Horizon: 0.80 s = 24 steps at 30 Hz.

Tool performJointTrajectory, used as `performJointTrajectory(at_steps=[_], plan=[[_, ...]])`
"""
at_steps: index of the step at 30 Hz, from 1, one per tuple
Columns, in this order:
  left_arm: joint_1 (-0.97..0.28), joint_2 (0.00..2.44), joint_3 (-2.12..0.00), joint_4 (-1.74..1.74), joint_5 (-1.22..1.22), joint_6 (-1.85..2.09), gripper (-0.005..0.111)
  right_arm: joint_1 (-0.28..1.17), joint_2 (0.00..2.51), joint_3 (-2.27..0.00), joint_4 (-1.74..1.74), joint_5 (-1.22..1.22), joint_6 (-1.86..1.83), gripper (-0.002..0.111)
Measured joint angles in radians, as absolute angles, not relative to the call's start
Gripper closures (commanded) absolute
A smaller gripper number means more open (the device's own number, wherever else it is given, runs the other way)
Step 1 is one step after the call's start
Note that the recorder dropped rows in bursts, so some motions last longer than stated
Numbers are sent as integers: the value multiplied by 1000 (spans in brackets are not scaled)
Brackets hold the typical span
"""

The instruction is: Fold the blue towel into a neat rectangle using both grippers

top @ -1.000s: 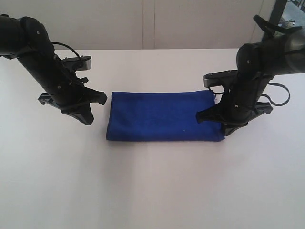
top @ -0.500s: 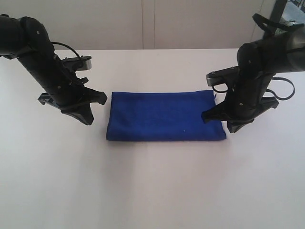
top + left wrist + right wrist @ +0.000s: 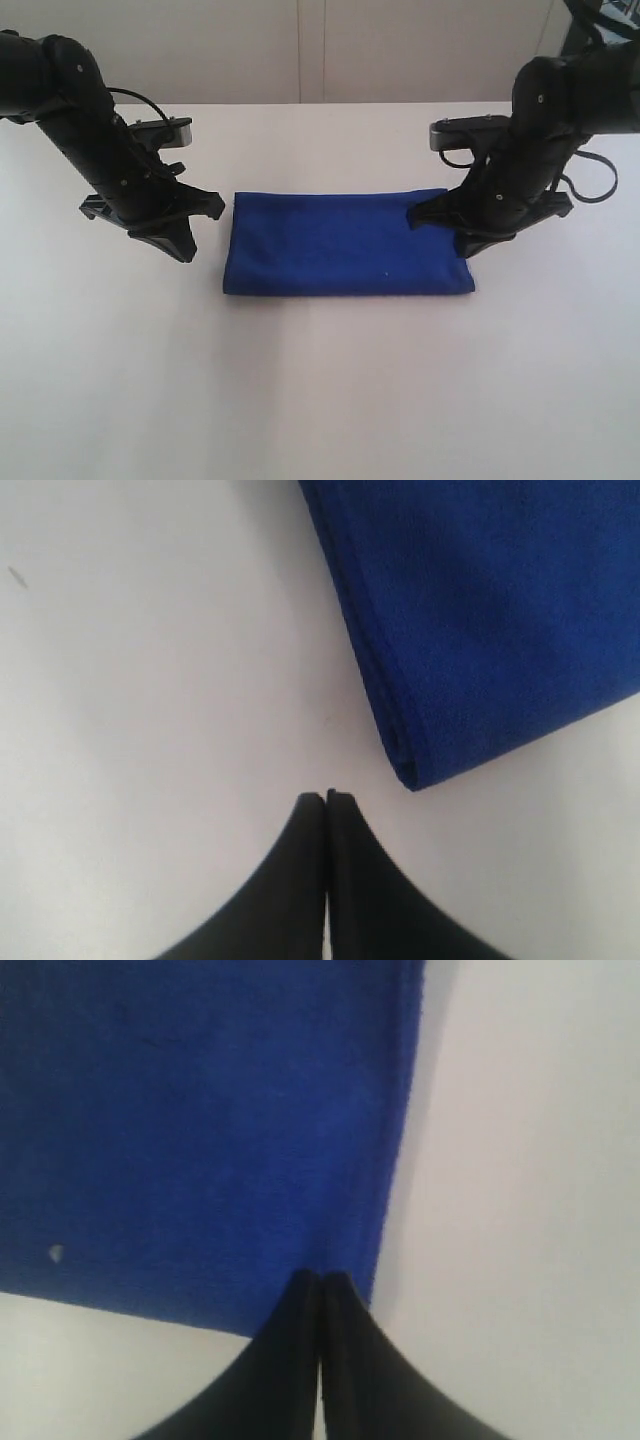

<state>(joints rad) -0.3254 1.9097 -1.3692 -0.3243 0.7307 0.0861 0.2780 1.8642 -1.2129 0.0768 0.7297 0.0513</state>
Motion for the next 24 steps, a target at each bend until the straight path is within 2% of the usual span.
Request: performJointTrajectory(at_steps=[9, 24], plan=[[-325, 1910, -1369, -324, 729, 86, 107, 278, 1917, -1213, 287, 671, -87, 108], [-325, 1910, -1369, -324, 729, 86, 107, 278, 1954, -1213, 155, 677, -62, 108]])
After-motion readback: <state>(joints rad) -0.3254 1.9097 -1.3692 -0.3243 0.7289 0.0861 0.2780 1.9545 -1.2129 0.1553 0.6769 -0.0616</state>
